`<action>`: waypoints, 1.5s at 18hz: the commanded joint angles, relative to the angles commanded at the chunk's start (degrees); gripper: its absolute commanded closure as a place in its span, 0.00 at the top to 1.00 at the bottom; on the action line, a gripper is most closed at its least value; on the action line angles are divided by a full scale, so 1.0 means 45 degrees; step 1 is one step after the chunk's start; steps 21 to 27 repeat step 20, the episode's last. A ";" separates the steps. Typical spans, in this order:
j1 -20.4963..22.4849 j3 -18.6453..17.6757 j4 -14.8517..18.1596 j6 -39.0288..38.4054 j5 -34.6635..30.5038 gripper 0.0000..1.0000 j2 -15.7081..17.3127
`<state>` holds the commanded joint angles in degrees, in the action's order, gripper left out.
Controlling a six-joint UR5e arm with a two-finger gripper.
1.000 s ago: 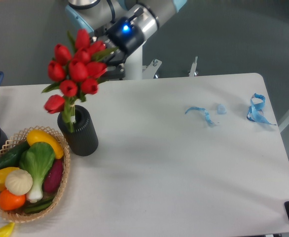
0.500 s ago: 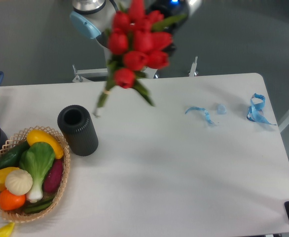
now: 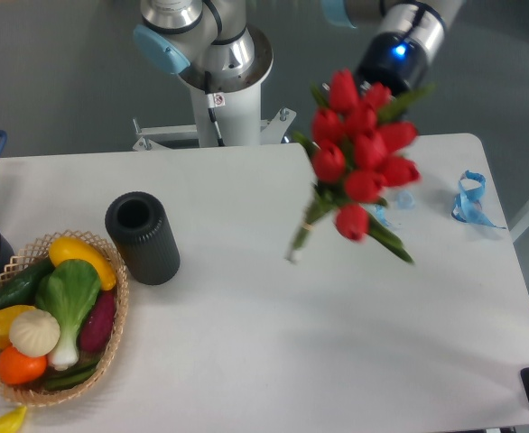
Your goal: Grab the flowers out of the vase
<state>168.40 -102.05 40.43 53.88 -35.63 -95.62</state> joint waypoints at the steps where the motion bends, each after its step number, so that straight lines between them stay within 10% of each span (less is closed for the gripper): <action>1: -0.0097 0.0079 0.0020 0.0000 -0.0707 0.00 -0.0097; 9: -0.1775 0.0878 0.0331 -0.0097 -0.5689 0.00 -0.0878; 17: -0.4470 0.3517 0.2635 0.0058 -1.0827 0.03 -0.2656; 27: -0.4707 0.3459 0.2657 0.0059 -1.0988 0.03 -0.2831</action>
